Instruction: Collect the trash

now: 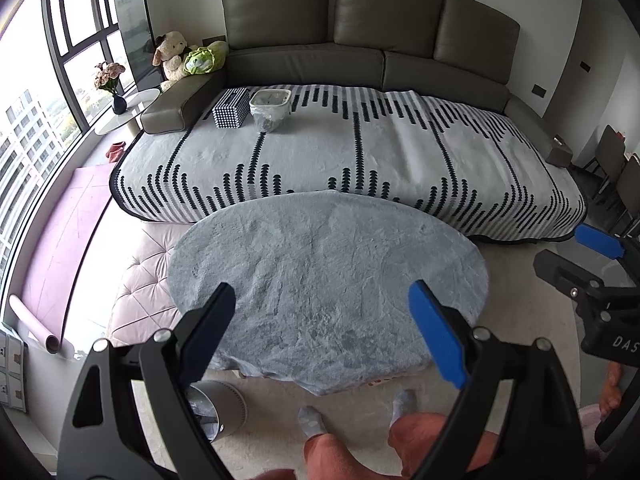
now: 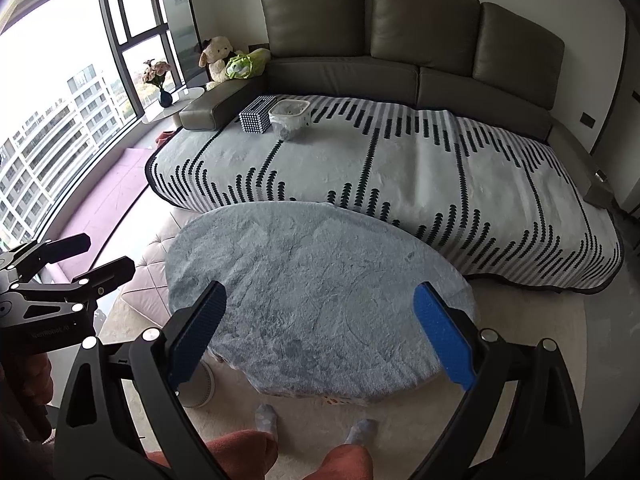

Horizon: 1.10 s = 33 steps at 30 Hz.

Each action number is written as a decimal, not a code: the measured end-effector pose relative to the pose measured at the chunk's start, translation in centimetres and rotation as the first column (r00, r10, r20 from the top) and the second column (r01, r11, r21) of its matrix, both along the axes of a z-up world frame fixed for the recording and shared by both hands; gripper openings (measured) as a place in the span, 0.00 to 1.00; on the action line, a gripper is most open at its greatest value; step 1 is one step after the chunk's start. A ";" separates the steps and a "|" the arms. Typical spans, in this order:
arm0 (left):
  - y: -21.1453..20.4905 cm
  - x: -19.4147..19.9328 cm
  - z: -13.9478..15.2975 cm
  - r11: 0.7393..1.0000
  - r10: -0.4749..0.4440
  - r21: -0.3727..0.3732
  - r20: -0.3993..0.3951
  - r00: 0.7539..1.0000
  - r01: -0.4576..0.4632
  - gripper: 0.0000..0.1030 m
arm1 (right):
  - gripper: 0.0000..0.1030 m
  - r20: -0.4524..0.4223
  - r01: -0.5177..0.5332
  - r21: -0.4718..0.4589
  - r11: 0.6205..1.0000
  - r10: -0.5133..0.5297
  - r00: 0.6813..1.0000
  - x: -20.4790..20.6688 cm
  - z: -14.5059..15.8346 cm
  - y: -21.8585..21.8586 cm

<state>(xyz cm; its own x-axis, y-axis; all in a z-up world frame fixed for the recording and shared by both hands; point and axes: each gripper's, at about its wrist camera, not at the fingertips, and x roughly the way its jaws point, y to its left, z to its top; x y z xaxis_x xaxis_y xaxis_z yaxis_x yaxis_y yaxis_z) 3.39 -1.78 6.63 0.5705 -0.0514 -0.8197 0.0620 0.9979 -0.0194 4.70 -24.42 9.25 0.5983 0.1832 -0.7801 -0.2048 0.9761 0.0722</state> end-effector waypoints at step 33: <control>-0.4 0.5 -0.2 1.000 -0.025 -0.004 -0.012 1.000 0.025 0.86 | 0.89 -0.003 0.021 -0.011 1.000 -0.021 1.000 0.4 0.3 -0.6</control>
